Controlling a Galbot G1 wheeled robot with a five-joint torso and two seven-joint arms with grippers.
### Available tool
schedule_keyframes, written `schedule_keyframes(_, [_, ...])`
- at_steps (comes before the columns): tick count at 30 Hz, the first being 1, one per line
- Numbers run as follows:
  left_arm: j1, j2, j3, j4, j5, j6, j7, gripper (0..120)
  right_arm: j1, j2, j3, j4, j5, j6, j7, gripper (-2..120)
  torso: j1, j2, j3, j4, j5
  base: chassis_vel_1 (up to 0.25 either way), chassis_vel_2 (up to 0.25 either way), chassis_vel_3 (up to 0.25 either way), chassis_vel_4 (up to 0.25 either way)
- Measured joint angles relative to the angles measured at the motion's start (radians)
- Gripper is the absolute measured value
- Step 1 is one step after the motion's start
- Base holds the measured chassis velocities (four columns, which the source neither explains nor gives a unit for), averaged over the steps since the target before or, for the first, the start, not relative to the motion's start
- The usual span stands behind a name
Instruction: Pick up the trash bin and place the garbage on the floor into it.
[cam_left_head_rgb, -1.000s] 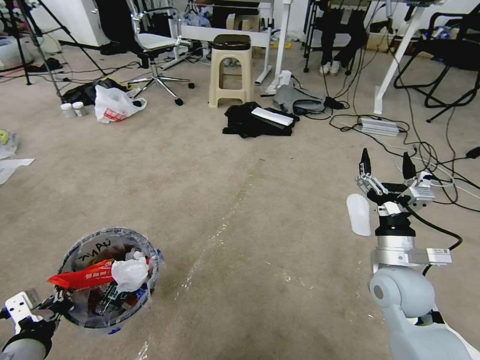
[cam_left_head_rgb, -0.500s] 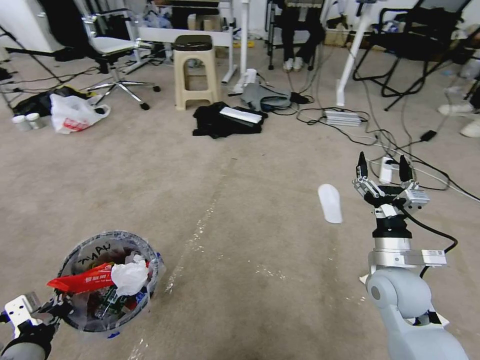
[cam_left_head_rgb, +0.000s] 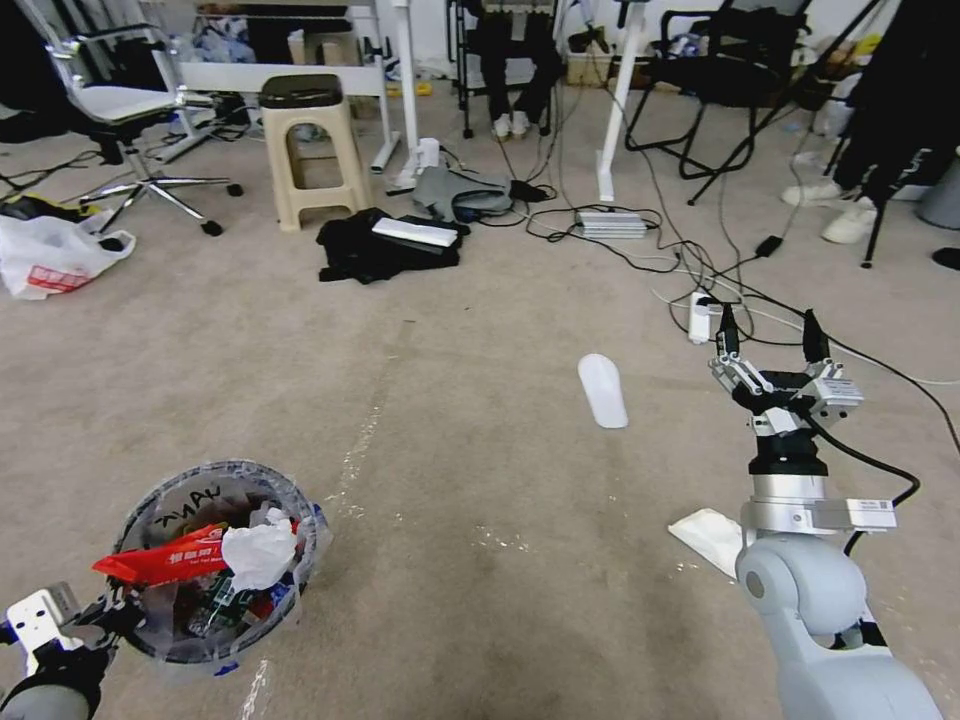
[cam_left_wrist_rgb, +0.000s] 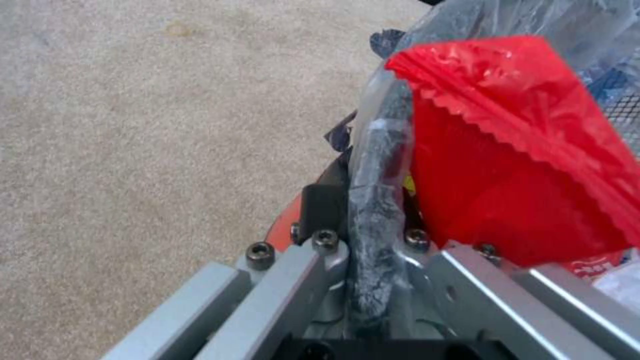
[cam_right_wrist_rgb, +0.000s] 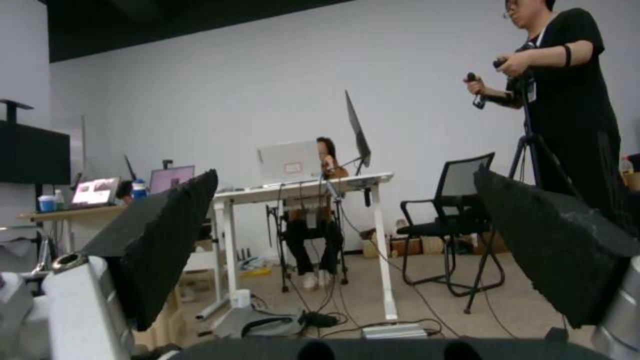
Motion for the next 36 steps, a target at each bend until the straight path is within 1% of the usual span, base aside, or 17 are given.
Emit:
schedule_keyframes(4, [0.001, 0.000, -0.001, 0.000, -0.001, -0.002, 0.000, 0, 0.002, 0.000, -0.005, 0.000, -0.003, 0.000, 0.000, 97, 0.000, 0.000, 0.000, 0.0003, 0.0000, 0.000, 0.000, 0.000, 0.000])
schedule_keyframes(10, [0.001, 0.000, -0.002, 0.000, -0.003, -0.003, 0.000, 0, 0.008, 0.004, -0.014, -0.009, -0.012, 0.001, 0.000, 97, 0.000, 0.000, 0.000, -0.0001, 0.0000, 0.000, 0.000, 0.000, 0.000])
schedule_keyframes(30, [-0.005, -0.007, -0.003, 0.009, 0.011, -0.003, 0.000, 0, 0.022, 0.007, -0.023, -0.040, -0.020, 0.014, -0.001, 97, 0.000, 0.000, 0.000, 0.0001, 0.0000, 0.000, 0.000, 0.000, 0.000])
schedule_keyframes(36, [-0.002, -0.011, -0.004, 0.008, 0.011, -0.003, 0.000, 0, 0.022, 0.008, -0.027, -0.048, -0.025, 0.021, -0.001, 97, 0.000, 0.000, 0.000, 0.0000, 0.0001, -0.062, -0.071, -0.068, -0.063])
